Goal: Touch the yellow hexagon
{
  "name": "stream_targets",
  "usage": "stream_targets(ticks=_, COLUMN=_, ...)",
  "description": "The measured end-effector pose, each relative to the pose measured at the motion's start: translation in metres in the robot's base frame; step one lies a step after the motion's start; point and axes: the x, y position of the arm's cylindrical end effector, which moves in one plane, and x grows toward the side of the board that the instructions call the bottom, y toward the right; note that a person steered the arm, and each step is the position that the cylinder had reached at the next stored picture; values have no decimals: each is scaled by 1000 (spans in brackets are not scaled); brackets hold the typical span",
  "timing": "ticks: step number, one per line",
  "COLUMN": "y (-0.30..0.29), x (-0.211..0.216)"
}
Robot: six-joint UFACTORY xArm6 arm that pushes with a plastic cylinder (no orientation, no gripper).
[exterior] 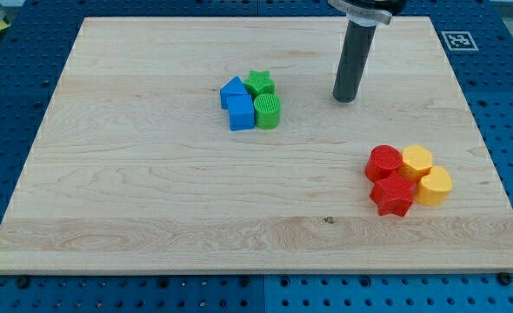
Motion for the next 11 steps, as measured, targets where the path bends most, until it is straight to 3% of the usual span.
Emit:
stream_targets(ticks=5, y=73, x=42)
stream_targets(ticks=11, y=94, x=105)
